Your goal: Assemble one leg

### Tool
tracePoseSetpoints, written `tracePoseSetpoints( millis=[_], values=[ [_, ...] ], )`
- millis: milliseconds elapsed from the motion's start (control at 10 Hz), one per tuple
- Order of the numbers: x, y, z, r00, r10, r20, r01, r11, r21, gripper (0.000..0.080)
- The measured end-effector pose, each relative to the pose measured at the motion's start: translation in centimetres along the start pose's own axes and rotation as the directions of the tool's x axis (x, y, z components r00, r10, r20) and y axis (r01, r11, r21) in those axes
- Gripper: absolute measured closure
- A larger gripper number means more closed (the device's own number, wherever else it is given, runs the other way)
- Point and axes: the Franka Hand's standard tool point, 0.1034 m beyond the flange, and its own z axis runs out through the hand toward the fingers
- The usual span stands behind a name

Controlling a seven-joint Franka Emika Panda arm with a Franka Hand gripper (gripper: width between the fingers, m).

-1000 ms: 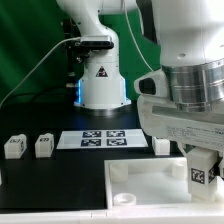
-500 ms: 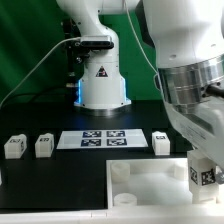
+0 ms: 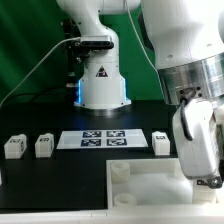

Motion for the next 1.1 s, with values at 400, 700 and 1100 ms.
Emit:
tracePoseSetpoints(
  millis=[400, 700, 1100],
  values=[
    [0.5, 0.8, 0.0, 0.945, -0.326, 0.007, 0.326, 0.943, -0.061, 0.0184],
    [0.4, 1.6, -0.3, 0.731, -0.682, 0.029, 0.678, 0.721, -0.145, 0.0152],
    [0.7, 1.7, -0.2, 0.301, -0.951, 0.065, 0.942, 0.286, -0.177, 0.0150]
  ],
)
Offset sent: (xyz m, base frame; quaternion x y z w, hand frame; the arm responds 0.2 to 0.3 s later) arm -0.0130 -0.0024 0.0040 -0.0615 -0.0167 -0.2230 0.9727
